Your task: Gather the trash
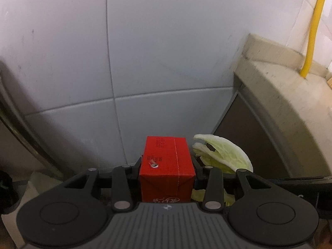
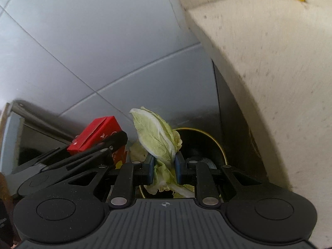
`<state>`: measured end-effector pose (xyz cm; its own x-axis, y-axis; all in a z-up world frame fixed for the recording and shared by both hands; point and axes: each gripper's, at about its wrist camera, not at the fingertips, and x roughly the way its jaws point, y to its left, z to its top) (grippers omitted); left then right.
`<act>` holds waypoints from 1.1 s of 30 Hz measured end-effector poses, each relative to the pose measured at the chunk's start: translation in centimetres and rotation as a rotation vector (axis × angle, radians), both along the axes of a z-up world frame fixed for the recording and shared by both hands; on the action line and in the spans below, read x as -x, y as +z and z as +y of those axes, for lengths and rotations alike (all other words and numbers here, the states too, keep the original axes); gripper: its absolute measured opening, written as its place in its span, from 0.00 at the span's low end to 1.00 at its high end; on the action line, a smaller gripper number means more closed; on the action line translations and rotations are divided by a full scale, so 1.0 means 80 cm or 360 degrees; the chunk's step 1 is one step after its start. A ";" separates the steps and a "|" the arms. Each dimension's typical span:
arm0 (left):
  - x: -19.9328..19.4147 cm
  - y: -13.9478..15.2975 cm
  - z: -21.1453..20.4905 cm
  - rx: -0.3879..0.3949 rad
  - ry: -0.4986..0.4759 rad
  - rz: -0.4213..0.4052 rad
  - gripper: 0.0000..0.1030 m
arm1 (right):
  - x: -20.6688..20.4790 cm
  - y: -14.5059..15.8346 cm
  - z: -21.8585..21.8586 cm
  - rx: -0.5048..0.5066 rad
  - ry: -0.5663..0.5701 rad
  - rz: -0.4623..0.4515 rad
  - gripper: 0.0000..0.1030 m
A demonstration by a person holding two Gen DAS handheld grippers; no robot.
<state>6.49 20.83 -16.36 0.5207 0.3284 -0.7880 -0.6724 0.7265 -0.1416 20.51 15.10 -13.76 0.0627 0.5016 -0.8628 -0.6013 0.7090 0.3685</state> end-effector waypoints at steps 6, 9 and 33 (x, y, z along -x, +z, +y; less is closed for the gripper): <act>-0.002 -0.028 0.000 0.0032 0.0011 0.0039 0.35 | 0.001 -0.034 0.013 0.0064 -0.0001 0.0022 0.25; -0.002 -0.040 -0.001 0.0032 0.0005 0.0055 0.35 | -0.002 -0.052 0.014 0.0088 -0.0002 0.0042 0.25; -0.011 -0.137 0.012 0.0165 0.0035 0.0207 0.34 | 0.000 -0.129 0.059 0.0342 0.0139 -0.0077 0.25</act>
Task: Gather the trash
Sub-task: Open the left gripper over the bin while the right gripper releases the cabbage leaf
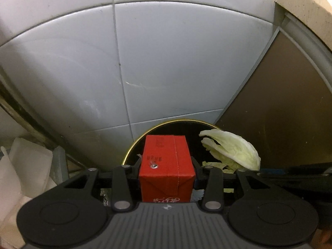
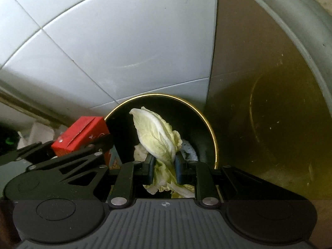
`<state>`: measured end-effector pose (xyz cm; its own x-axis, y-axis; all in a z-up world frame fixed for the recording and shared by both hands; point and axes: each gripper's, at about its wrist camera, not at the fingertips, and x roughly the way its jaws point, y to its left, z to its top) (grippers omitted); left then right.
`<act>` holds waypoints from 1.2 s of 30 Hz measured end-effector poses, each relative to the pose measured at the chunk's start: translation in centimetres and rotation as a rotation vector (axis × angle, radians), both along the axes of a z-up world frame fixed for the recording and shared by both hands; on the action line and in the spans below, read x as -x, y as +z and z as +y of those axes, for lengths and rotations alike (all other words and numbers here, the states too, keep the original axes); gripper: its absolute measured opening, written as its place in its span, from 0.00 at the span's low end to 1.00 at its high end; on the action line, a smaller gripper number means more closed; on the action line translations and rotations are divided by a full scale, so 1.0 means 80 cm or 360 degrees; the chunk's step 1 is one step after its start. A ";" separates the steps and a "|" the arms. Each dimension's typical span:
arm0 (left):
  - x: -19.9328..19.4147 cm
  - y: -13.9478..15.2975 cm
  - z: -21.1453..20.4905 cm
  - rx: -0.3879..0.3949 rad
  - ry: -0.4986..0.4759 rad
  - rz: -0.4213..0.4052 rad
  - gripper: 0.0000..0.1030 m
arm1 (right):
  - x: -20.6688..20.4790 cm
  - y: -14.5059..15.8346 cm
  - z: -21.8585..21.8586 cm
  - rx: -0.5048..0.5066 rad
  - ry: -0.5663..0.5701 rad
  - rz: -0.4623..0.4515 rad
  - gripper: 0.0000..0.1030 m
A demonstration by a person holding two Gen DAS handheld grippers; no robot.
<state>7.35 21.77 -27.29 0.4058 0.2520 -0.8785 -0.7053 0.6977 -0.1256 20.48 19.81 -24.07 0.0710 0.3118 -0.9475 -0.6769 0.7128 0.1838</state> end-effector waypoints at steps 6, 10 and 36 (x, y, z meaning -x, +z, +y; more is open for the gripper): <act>-0.005 -0.004 -0.001 -0.0022 -0.0036 0.0022 0.35 | 0.006 0.014 -0.002 0.0028 0.0001 -0.0031 0.29; -0.005 -0.005 -0.001 -0.0028 -0.0036 0.0041 0.37 | 0.010 0.011 -0.003 0.0036 -0.0003 -0.0040 0.31; 0.005 0.027 -0.002 -0.0105 0.0038 0.0034 0.49 | 0.013 0.036 -0.015 -0.0021 0.0016 -0.0119 0.39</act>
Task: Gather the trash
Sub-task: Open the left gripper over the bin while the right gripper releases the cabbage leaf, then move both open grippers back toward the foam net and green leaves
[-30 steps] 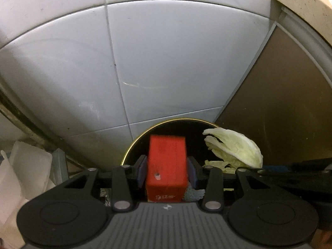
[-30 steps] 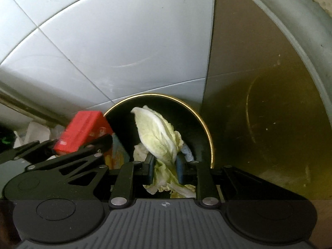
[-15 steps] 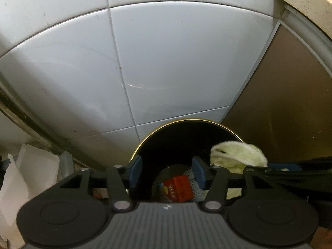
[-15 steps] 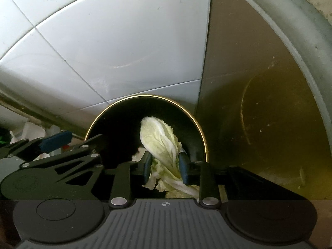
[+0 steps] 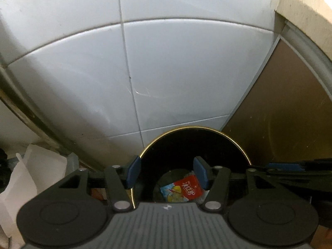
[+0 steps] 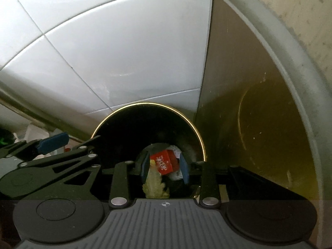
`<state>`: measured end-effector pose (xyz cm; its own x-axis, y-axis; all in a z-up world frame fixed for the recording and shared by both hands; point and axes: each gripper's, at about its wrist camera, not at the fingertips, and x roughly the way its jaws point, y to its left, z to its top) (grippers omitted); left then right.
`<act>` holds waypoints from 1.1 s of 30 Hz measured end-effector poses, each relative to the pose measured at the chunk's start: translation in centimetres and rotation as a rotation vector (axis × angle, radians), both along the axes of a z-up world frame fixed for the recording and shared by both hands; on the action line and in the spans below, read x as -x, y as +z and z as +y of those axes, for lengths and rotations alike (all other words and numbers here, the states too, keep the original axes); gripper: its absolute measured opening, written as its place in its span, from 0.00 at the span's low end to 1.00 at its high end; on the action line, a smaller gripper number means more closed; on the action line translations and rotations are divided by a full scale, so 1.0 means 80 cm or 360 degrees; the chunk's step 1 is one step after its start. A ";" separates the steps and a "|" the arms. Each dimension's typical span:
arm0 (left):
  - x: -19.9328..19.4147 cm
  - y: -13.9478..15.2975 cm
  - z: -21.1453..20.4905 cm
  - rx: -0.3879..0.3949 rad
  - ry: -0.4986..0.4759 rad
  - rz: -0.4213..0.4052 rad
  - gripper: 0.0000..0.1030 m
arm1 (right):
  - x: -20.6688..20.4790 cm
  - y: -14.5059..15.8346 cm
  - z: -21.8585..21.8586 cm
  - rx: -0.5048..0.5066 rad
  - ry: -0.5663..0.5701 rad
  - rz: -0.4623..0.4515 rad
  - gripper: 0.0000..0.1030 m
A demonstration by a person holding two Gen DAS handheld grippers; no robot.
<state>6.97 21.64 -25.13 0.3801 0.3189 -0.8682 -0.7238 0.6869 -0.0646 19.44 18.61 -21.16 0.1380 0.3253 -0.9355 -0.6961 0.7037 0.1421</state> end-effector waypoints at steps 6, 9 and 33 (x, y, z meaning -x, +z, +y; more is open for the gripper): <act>0.005 0.012 -0.004 -0.0019 0.0003 -0.0008 0.49 | 0.002 0.013 -0.005 -0.0019 -0.0009 -0.0001 0.41; 0.007 0.022 -0.008 -0.0038 0.0013 -0.0014 0.49 | 0.004 0.021 -0.008 -0.0022 -0.0016 0.0001 0.42; 0.030 0.142 -0.011 -0.0246 0.0106 -0.0234 0.49 | 0.016 0.141 -0.026 -0.0279 -0.0028 -0.0148 0.42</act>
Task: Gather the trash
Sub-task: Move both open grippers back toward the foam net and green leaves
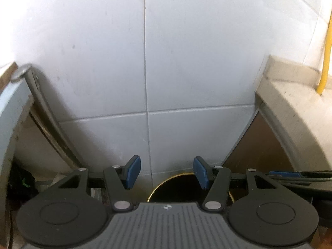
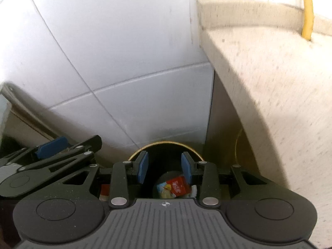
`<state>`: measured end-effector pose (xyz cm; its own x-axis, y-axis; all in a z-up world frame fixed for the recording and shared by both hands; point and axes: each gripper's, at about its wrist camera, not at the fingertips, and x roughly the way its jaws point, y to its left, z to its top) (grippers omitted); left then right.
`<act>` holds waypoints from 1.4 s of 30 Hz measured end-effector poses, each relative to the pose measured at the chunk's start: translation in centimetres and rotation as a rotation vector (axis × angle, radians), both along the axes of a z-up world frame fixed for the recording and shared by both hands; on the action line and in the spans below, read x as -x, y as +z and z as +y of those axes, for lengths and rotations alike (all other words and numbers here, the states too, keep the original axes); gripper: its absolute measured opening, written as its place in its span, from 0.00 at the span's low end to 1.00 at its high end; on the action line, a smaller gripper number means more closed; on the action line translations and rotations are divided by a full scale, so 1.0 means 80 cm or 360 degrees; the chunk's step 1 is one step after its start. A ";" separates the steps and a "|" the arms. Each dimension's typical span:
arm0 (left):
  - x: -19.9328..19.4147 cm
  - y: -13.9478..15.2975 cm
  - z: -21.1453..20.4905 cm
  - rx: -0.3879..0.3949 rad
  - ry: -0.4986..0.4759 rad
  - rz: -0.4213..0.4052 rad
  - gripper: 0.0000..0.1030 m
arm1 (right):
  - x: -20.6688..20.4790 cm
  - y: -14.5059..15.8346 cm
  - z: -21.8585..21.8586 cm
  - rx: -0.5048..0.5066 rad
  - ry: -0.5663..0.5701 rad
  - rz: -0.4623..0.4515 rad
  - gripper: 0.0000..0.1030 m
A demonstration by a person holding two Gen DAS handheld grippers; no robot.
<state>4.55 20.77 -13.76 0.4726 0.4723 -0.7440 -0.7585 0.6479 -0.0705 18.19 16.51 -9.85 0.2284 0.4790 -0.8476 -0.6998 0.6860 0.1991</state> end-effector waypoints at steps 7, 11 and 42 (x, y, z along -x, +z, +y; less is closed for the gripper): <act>-0.003 0.034 -0.005 -0.0071 -0.0031 -0.0076 0.49 | -0.002 0.039 -0.013 -0.0065 -0.0040 -0.0065 0.42; -0.006 0.055 -0.011 -0.0095 -0.0075 -0.0124 0.49 | 0.000 0.064 -0.026 -0.0090 -0.0078 -0.0133 0.42; -0.108 0.139 -0.195 -0.0119 -0.0940 -0.0296 0.49 | -0.005 0.140 -0.254 -0.0072 -0.0813 -0.0368 0.42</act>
<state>13.21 5.19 -2.61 0.7883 0.1391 -0.5993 -0.2500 0.9625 -0.1054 18.63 -3.82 1.39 0.6182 0.2932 -0.7292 -0.3098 0.9436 0.1168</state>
